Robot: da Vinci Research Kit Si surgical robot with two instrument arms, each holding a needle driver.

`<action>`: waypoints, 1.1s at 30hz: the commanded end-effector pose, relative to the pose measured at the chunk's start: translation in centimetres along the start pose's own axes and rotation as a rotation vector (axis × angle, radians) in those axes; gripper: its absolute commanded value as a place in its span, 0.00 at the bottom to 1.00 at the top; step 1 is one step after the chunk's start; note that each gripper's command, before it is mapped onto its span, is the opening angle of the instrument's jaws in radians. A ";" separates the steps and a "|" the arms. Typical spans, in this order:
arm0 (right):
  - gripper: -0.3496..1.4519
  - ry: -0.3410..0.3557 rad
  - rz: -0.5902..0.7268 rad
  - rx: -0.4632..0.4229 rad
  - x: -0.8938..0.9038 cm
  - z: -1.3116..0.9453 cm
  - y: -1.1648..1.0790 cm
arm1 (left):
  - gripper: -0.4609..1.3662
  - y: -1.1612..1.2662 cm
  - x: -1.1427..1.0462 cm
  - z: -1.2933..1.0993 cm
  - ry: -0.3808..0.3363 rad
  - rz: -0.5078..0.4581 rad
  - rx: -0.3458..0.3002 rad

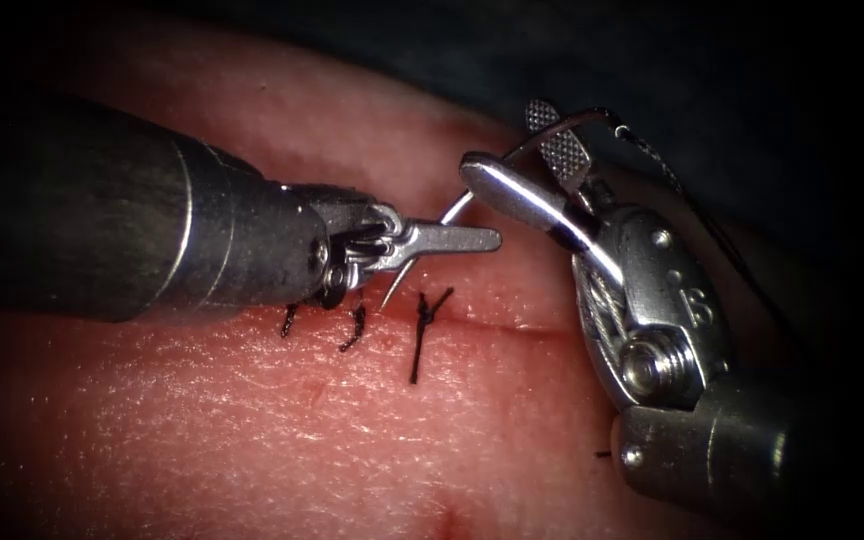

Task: Wound Closure
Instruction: Pass the needle back to the right gripper

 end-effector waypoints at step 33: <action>0.00 -0.057 0.024 0.103 0.01 0.01 0.02 | 0.06 0.08 -0.08 -0.07 -0.032 -0.023 -0.063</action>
